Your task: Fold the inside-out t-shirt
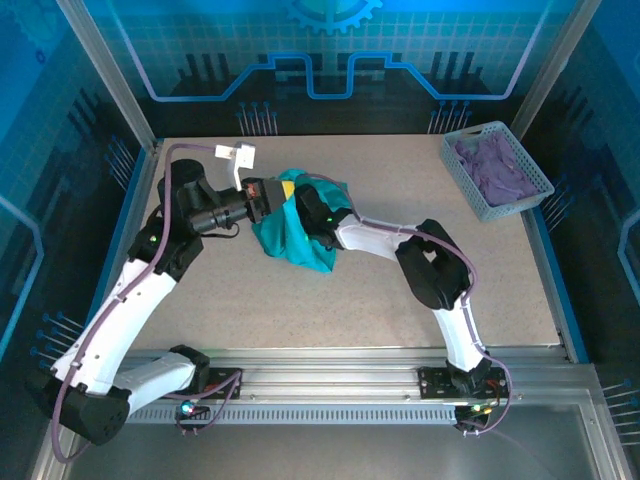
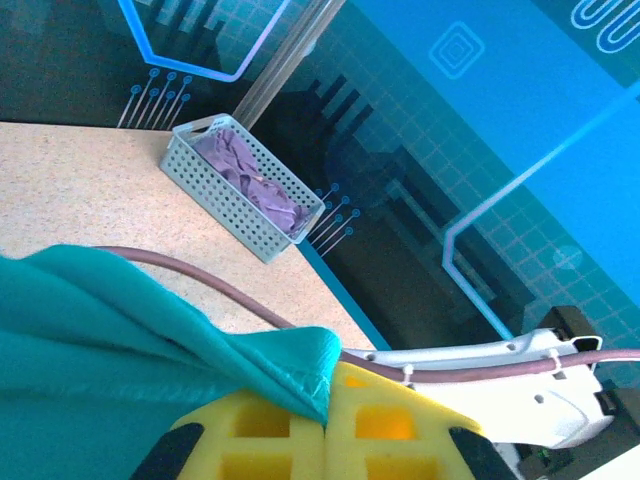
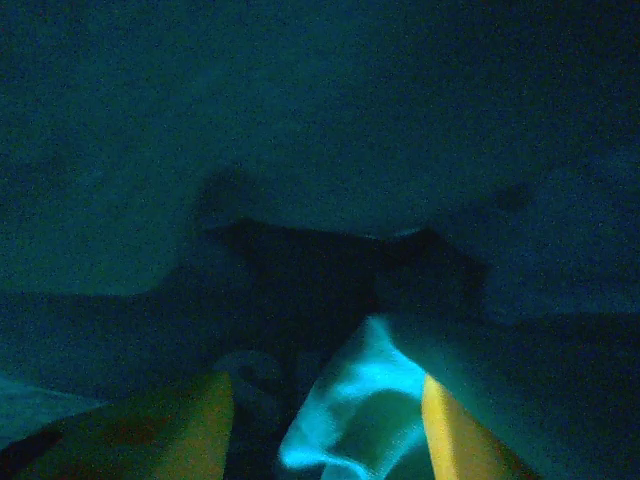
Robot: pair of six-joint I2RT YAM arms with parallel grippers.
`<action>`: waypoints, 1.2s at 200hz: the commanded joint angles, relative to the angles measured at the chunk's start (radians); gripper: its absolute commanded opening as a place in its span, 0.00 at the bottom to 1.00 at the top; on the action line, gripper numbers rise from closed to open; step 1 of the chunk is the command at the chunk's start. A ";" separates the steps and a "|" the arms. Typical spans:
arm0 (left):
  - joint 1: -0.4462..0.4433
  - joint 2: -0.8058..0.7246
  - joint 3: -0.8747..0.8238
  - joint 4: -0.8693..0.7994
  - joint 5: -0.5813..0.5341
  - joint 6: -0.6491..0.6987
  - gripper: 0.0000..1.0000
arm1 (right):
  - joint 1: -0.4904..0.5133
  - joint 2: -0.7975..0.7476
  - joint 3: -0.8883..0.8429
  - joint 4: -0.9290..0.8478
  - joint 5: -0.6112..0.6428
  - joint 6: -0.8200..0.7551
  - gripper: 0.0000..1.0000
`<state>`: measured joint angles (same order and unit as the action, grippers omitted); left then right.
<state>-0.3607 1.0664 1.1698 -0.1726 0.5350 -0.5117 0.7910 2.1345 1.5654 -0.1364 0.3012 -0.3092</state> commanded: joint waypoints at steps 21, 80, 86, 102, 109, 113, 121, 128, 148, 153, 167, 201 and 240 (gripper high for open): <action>-0.023 0.005 0.051 0.088 0.061 -0.021 0.00 | -0.015 0.142 0.167 -0.236 -0.019 0.029 0.65; -0.023 -0.035 0.071 0.108 -0.012 0.007 0.00 | -0.097 0.223 0.278 -0.436 -0.015 0.109 0.75; -0.023 -0.039 0.072 0.108 -0.020 0.009 0.00 | -0.104 0.231 0.292 -0.455 -0.020 0.113 0.75; -0.022 -0.052 0.064 0.114 -0.051 0.014 0.00 | -0.118 0.258 0.324 -0.502 -0.034 0.117 0.75; -0.021 -0.058 0.058 0.120 -0.066 0.013 0.00 | -0.121 0.271 0.335 -0.517 -0.038 0.117 0.74; -0.021 -0.061 0.055 0.123 -0.074 0.014 0.00 | -0.123 0.279 0.341 -0.525 -0.040 0.115 0.74; -0.021 -0.069 0.047 0.124 -0.093 0.015 0.00 | -0.125 0.293 0.352 -0.537 -0.043 0.111 0.71; -0.021 -0.077 0.042 0.124 -0.115 0.015 0.00 | -0.125 0.306 0.362 -0.547 -0.048 0.108 0.67; -0.017 -0.103 0.023 0.113 -0.192 0.020 0.00 | -0.129 0.330 0.375 -0.552 -0.084 0.091 0.47; -0.015 -0.110 0.017 0.109 -0.212 0.021 0.00 | -0.131 0.335 0.377 -0.549 -0.093 0.086 0.40; -0.006 -0.129 0.002 0.091 -0.284 0.025 0.00 | -0.141 0.349 0.402 -0.572 -0.121 0.077 0.23; 0.038 -0.136 -0.047 0.039 -0.434 0.025 0.00 | -0.151 0.201 0.276 -0.450 -0.204 0.061 0.00; 0.072 -0.073 -0.092 0.027 -0.475 0.034 0.00 | -0.162 -0.045 0.066 -0.251 -0.317 0.073 0.00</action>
<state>-0.3023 0.9623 1.1011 -0.1520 0.1265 -0.5144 0.6495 2.2436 1.7252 -0.4973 0.0952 -0.2436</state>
